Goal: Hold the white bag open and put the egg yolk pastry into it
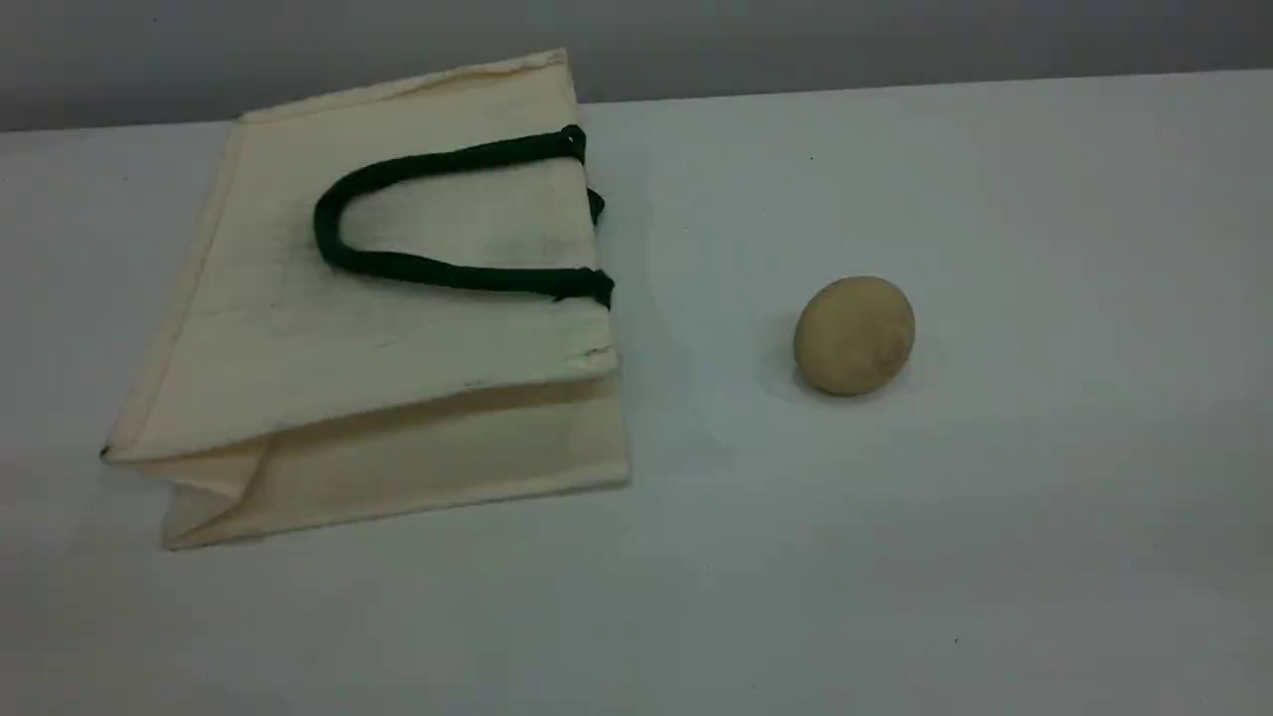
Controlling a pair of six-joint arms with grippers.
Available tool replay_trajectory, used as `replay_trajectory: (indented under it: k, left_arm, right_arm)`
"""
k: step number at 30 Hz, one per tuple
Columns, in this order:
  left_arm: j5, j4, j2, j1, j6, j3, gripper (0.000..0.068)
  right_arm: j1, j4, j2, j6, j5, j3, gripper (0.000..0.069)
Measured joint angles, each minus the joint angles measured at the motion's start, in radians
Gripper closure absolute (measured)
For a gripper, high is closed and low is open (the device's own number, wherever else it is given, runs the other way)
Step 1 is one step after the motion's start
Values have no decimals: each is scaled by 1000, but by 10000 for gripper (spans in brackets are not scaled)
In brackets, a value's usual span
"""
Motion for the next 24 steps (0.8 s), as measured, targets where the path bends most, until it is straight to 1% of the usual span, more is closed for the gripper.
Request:
replay_trajectory:
  k: [24]
  left_arm:
    - [-11,0,0,-6,0,0,134]
  right_arm:
    - [0,6,0,0,0,0,125]
